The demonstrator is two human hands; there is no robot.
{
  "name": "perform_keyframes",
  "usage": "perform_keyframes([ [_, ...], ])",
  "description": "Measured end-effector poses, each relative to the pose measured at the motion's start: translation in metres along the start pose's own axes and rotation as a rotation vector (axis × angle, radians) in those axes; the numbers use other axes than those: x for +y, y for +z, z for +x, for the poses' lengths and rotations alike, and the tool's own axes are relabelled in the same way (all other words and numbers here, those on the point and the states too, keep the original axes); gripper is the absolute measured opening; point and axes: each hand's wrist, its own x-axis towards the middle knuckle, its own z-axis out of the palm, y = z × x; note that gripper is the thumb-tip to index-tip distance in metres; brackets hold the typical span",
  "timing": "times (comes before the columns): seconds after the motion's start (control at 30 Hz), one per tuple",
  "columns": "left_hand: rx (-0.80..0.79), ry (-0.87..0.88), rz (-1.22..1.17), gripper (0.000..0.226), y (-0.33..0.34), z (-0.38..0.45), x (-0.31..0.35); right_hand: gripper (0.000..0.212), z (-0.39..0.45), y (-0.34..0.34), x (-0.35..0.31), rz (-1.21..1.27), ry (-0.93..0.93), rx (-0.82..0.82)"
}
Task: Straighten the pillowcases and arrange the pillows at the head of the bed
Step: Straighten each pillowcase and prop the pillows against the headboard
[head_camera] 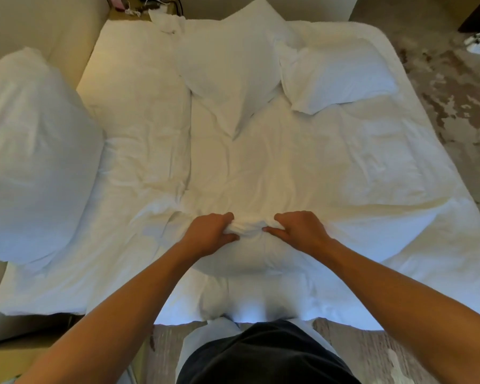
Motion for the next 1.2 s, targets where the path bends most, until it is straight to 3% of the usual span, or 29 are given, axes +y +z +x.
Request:
perform_keyframes([
  [0.17,0.134,0.048,0.065,0.041,-0.065,-0.022,-0.028,0.055,0.027,-0.033,-0.046,0.124,0.018,0.093],
  [0.33,0.225,-0.014,0.106,0.047,-0.105,-0.06,-0.08,0.067,0.064,-0.032,-0.11,0.218,-0.015,0.089],
  [0.47,0.23,-0.117,0.055,0.042,-0.098,-0.096,-0.128,0.067,0.096,-0.007,-0.158,0.223,-0.051,-0.006],
  [0.6,0.202,-0.231,0.04,0.038,-0.064,-0.122,-0.16,0.049,0.116,0.027,-0.185,0.13,-0.07,-0.116],
  [0.7,0.198,-0.33,0.123,0.033,-0.04,-0.133,-0.171,0.047,0.12,0.046,-0.188,0.039,-0.075,-0.115],
  [0.8,0.275,-0.383,0.144,0.026,-0.038,-0.132,-0.17,0.048,0.115,0.045,-0.172,-0.03,-0.047,-0.012],
  [0.97,0.24,-0.431,0.239,0.021,-0.053,-0.116,-0.161,0.033,0.108,0.03,-0.133,-0.161,-0.014,0.057],
  [1.07,0.233,-0.459,0.268,0.017,-0.064,-0.107,-0.157,0.023,0.116,0.02,-0.118,-0.113,0.036,0.008],
  [1.2,0.217,-0.5,0.234,0.012,-0.074,-0.095,-0.153,0.021,0.124,0.011,-0.108,0.159,0.093,0.035],
])
